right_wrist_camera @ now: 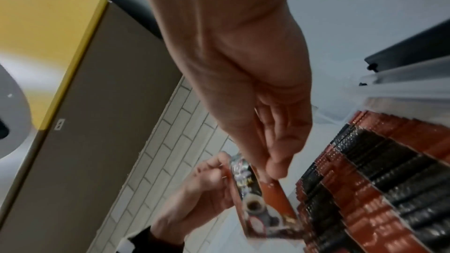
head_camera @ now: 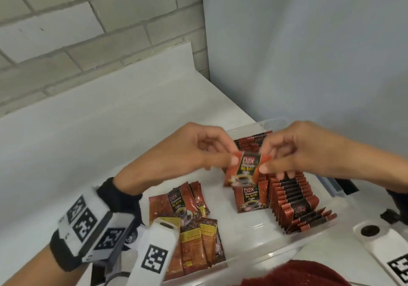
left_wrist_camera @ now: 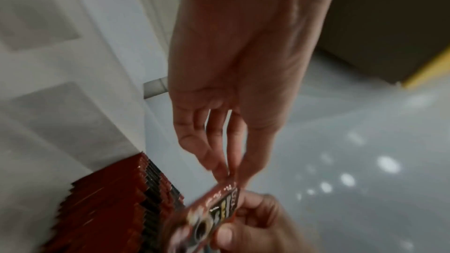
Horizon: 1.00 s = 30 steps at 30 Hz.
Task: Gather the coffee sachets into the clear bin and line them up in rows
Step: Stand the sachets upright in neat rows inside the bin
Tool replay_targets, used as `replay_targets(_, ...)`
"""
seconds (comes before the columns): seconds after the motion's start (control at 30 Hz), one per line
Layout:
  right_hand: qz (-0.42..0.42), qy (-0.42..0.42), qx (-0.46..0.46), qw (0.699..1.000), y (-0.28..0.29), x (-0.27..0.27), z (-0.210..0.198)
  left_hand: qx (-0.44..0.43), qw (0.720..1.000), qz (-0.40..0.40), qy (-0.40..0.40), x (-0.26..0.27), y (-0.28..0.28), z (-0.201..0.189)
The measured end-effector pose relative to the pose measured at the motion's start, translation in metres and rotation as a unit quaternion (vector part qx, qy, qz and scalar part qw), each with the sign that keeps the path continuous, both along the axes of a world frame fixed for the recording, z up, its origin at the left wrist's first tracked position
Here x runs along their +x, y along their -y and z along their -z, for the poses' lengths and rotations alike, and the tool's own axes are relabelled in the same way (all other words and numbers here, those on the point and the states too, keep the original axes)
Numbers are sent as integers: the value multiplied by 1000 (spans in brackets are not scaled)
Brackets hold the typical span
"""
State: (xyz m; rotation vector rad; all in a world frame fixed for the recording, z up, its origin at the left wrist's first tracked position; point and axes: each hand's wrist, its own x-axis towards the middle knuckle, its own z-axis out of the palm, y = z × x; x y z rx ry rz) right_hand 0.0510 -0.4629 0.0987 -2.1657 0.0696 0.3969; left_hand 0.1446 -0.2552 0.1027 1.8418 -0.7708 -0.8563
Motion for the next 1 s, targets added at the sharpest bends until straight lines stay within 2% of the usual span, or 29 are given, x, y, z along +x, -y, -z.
replay_targets(0.13,-16,3,-101,995,0,-10,3,99,993,69,3,-9,8,9)
replay_targets(0.23,-22,28,-92,995,-9,-21,0,138,987,77,9,-14,12,20)
replay_targets(0.37,-152,-28,-153,976,-31,-36,22,163,984,71,8,-18,17,34)
replay_targets(0.43,-184,-54,-197,961,-39,-38,36,168,982,81,13,-19,17,36)
replay_targets(0.53,-173,-56,-223,958,-44,-33,46,180,974,106,86,-16,17,30)
replay_targets(0.6,-168,-63,-232,956,-45,-29,47,151,967,140,147,-12,17,24)
replay_targets(0.67,-177,-73,-245,950,-47,-28,48,123,942,219,223,-9,17,18)
replay_targets(0.77,-191,-70,-280,938,-51,-26,50,184,852,343,350,-7,20,23)
replay_targets(0.83,-196,-72,-287,935,-53,-26,53,248,802,377,392,-6,17,28)
replay_targets(0.9,-192,-75,-281,937,-54,-26,55,272,785,389,399,-5,12,30)
replay_targets(1.0,-190,-76,-274,940,-54,-27,54,278,784,384,401,-4,10,31)
